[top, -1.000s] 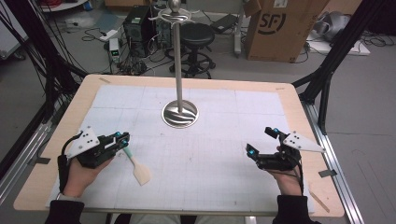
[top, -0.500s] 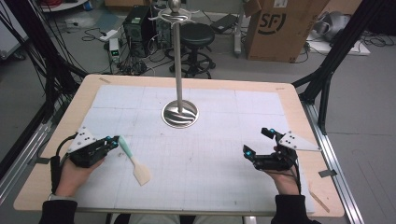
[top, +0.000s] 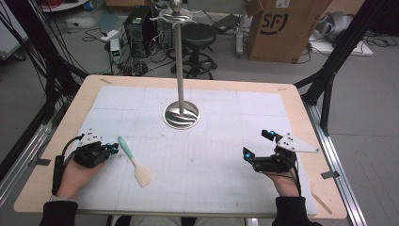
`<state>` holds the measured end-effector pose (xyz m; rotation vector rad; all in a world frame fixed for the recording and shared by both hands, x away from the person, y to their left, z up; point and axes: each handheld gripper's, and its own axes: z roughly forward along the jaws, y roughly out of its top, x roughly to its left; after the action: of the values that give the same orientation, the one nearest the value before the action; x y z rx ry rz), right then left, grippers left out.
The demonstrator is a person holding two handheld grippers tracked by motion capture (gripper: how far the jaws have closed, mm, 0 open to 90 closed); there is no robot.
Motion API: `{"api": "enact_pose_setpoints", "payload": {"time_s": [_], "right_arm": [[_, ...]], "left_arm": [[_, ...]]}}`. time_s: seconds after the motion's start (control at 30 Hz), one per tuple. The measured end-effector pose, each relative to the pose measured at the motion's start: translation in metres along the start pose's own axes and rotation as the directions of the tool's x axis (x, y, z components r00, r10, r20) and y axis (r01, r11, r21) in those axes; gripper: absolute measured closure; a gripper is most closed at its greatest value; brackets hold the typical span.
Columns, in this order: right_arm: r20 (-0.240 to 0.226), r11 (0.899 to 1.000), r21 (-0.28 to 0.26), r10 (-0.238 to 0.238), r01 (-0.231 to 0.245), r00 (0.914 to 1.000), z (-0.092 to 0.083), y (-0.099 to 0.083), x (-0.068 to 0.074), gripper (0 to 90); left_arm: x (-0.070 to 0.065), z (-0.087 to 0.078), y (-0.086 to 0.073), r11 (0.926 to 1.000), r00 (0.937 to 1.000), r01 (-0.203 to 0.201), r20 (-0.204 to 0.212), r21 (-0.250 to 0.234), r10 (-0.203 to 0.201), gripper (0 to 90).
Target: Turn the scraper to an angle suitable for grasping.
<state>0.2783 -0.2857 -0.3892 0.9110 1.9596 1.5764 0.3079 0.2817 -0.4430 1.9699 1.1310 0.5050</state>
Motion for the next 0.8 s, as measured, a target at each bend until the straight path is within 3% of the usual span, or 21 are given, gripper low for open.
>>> {"api": "enact_pose_setpoints", "payload": {"time_s": [0.13,0.33,0.4,0.6,0.63,0.7,0.8], "right_arm": [[-0.001,1.0,0.004,-0.011,0.011,0.9999,0.001,0.0,0.001,0.3],[0.005,1.0,-0.02,-0.012,0.012,0.9999,-0.002,0.001,0.001,0.3],[0.006,0.999,-0.042,-0.01,0.01,0.9999,-0.005,0.002,0.001,0.3],[0.003,0.999,-0.041,-0.016,0.017,0.9999,-0.004,0.002,0.0,0.3],[0.001,0.999,-0.036,-0.018,0.018,0.9998,-0.004,0.002,0.001,0.3],[0.001,0.999,-0.036,-0.02,0.02,0.9998,-0.003,0.002,0.001,0.3],[-0.002,0.999,-0.033,-0.017,0.016,0.9999,-0.003,0.002,0.001,0.3]], "left_arm": [[0.0,0.002,0.0,0.9999,1.0,0.002,0.007,0.011,-0.002,89.7],[-0.001,0.007,0.001,0.9989,0.9991,-0.031,0.029,0.036,0.03,89.8],[-0.001,0.008,0.002,0.9987,0.9991,-0.029,0.032,0.042,0.028,89.8],[-0.003,0.013,0.006,0.9983,0.9986,-0.021,0.05,0.054,0.018,89.8],[-0.001,0.014,0.008,0.9979,0.9977,0.012,0.065,0.063,-0.016,89.7],[0.0,0.016,0.009,0.9976,0.9969,0.024,0.073,0.065,-0.029,89.7],[-0.002,0.018,0.01,0.9982,0.9971,0.017,0.073,0.058,-0.021,89.7]]}}
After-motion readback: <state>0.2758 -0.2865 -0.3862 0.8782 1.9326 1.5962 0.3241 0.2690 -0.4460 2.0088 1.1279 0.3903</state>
